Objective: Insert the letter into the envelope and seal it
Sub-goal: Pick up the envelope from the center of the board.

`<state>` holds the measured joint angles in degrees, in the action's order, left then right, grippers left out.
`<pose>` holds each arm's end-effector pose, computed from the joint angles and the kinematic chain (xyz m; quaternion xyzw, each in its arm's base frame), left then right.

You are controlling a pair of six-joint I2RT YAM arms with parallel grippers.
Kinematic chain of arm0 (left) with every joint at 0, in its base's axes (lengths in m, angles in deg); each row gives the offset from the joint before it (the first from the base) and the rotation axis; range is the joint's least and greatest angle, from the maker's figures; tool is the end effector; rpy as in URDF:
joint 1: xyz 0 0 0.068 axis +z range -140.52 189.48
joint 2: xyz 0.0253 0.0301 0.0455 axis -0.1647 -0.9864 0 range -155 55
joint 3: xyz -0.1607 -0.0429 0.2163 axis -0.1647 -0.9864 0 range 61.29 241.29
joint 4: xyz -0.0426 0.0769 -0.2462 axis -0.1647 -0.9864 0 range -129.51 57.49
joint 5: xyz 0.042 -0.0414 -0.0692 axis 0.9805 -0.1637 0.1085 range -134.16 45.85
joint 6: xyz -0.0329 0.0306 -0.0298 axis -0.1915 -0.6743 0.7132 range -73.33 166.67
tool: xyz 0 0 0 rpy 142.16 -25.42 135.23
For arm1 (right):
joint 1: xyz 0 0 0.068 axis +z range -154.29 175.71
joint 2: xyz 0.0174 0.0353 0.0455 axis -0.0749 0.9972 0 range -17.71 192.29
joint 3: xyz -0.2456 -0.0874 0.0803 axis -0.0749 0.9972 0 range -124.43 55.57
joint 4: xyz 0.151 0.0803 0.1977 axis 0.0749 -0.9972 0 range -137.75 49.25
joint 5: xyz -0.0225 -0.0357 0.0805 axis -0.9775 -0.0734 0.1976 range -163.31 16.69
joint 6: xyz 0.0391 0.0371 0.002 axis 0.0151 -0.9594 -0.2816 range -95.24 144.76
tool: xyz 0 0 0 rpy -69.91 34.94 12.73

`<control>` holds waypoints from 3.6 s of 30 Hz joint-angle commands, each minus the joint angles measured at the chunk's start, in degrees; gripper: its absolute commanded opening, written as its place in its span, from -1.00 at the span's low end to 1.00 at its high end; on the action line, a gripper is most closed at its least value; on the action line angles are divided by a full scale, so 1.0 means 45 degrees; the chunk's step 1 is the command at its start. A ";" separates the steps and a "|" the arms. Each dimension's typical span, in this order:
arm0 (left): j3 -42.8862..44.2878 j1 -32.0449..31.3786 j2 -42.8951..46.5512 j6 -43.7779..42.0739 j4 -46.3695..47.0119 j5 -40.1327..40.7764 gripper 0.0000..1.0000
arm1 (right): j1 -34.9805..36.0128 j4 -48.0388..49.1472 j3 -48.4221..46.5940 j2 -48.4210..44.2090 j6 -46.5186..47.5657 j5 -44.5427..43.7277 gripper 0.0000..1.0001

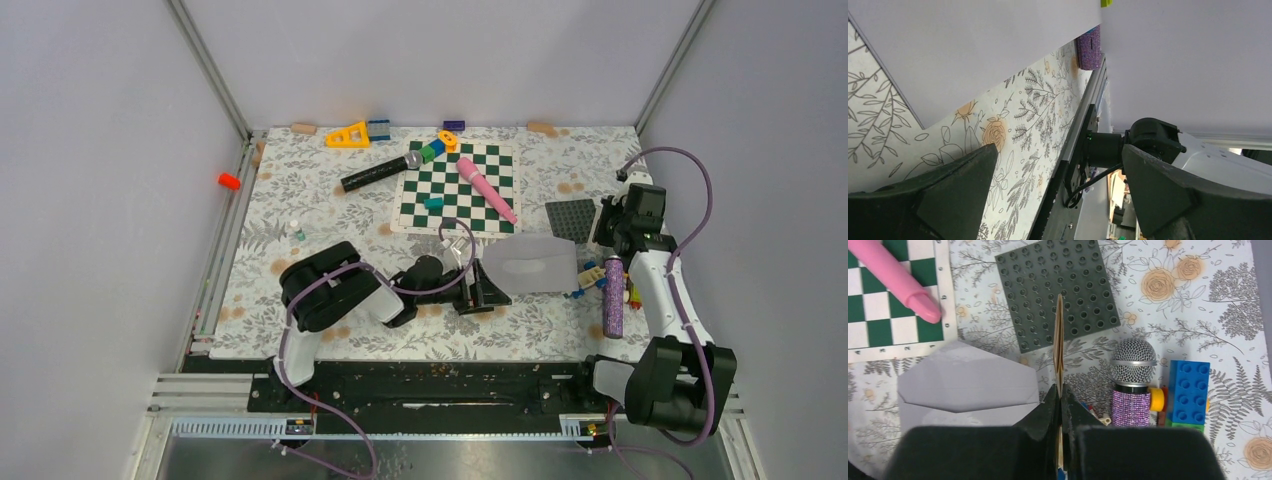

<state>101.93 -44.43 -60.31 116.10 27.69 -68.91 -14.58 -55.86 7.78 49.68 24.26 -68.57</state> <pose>0.1991 -0.2985 0.1052 0.0258 0.7827 -0.6071 0.1347 0.2557 -0.0434 0.2692 0.0641 0.8830 -0.0031 0.4649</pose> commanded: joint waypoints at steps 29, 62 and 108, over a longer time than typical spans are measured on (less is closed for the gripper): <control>0.4661 -0.0399 0.6719 -1.8370 -1.1431 0.9464 0.97 | -0.0416 0.0585 0.0396 -0.0994 0.1393 -0.0799 -1.00; 0.5394 -0.4963 0.1091 -2.0078 -1.0082 1.2426 0.97 | -0.0011 0.0683 -0.3286 0.2290 0.0976 -0.0011 -1.00; 0.5938 -0.2288 0.0190 -1.9487 -0.8202 1.5272 0.97 | 0.3874 -0.1004 -0.2265 0.4538 0.2111 -0.0187 -1.00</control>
<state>127.48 -55.14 -62.27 26.04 -11.87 -1.87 1.79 -58.75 -3.02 73.12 33.14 -72.18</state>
